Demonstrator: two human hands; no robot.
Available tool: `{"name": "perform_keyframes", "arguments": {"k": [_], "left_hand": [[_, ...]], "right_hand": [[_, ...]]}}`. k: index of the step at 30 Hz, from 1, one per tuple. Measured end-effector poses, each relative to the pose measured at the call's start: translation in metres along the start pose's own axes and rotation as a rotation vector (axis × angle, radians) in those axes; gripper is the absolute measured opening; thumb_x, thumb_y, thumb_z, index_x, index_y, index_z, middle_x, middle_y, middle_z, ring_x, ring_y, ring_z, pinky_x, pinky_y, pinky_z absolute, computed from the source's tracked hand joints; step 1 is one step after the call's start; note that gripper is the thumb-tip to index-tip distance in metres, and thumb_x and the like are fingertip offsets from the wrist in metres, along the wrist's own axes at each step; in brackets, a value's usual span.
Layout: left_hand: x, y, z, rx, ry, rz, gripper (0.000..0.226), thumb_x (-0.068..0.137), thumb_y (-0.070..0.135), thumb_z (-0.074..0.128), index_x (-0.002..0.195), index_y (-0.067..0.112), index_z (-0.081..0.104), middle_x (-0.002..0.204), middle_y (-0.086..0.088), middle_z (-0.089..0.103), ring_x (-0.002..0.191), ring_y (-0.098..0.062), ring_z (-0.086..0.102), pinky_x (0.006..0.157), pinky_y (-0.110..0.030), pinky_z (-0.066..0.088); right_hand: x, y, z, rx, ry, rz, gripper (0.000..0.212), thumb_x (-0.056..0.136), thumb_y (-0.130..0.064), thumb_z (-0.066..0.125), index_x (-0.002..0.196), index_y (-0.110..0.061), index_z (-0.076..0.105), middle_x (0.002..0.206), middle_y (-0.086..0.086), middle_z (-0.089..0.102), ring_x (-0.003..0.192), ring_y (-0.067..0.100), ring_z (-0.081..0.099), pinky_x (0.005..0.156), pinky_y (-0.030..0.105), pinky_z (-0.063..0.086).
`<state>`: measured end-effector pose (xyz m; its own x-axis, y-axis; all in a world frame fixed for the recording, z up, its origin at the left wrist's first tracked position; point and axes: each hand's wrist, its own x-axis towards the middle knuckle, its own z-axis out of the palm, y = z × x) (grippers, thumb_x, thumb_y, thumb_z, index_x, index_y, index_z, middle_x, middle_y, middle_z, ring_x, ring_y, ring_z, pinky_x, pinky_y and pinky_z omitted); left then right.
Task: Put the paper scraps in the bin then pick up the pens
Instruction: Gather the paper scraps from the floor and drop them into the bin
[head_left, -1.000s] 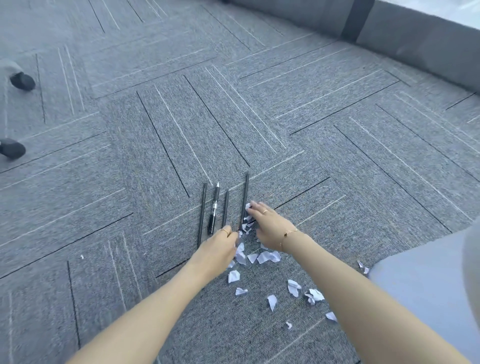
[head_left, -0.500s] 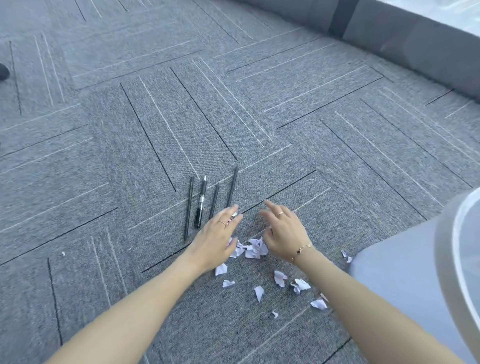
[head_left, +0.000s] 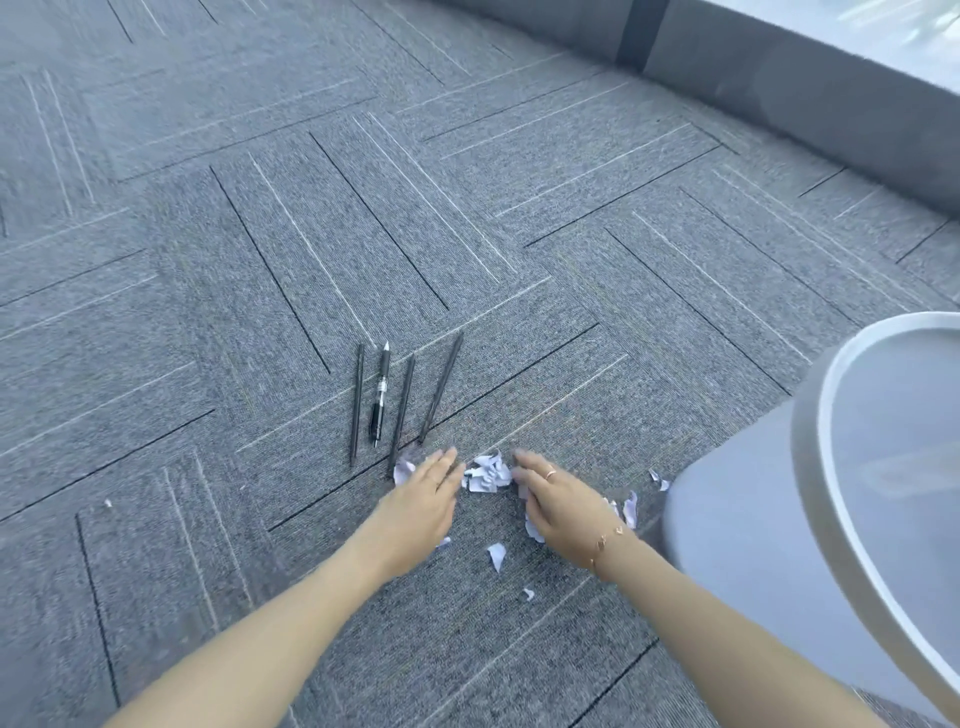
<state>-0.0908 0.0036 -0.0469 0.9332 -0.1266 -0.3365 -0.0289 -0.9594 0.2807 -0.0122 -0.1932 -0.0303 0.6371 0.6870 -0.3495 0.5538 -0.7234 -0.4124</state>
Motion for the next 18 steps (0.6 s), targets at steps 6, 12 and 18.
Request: {"name": "perform_keyframes", "arguments": {"k": [6, 12, 18], "left_hand": [[-0.038, 0.0, 0.02, -0.069, 0.099, -0.033, 0.06, 0.087, 0.046, 0.009, 0.144, 0.029, 0.012, 0.151, 0.004, -0.003, 0.141, -0.013, -0.001, 0.11, -0.035, -0.004], [-0.035, -0.006, 0.013, -0.12, 0.106, -0.184, 0.06, 0.091, 0.05, 0.026, 0.145, 0.032, 0.008, 0.154, 0.004, -0.016, 0.141, -0.014, -0.013, 0.11, -0.036, 0.002], [-0.033, -0.003, 0.019, -0.143, 0.056, -0.196, 0.059, 0.094, 0.047, 0.031, 0.146, 0.026, 0.011, 0.156, 0.001, -0.002, 0.144, -0.017, -0.003, 0.112, -0.037, 0.007]], "right_hand": [[-0.025, 0.014, 0.008, -0.13, 0.403, 0.434, 0.051, 0.085, -0.013, 0.05, 0.136, -0.01, 0.043, 0.151, 0.015, 0.032, 0.143, 0.035, 0.018, 0.117, 0.05, 0.01], [-0.017, 0.03, 0.007, -0.014, 0.167, 0.753, 0.067, 0.092, -0.022, 0.038, 0.144, 0.008, 0.01, 0.154, 0.026, 0.01, 0.143, 0.041, 0.002, 0.12, 0.045, 0.004], [-0.014, 0.013, 0.025, -0.162, 0.136, 0.668, 0.053, 0.096, -0.022, 0.032, 0.137, 0.011, 0.032, 0.148, 0.028, 0.025, 0.141, 0.04, 0.016, 0.119, 0.048, 0.009]]}}
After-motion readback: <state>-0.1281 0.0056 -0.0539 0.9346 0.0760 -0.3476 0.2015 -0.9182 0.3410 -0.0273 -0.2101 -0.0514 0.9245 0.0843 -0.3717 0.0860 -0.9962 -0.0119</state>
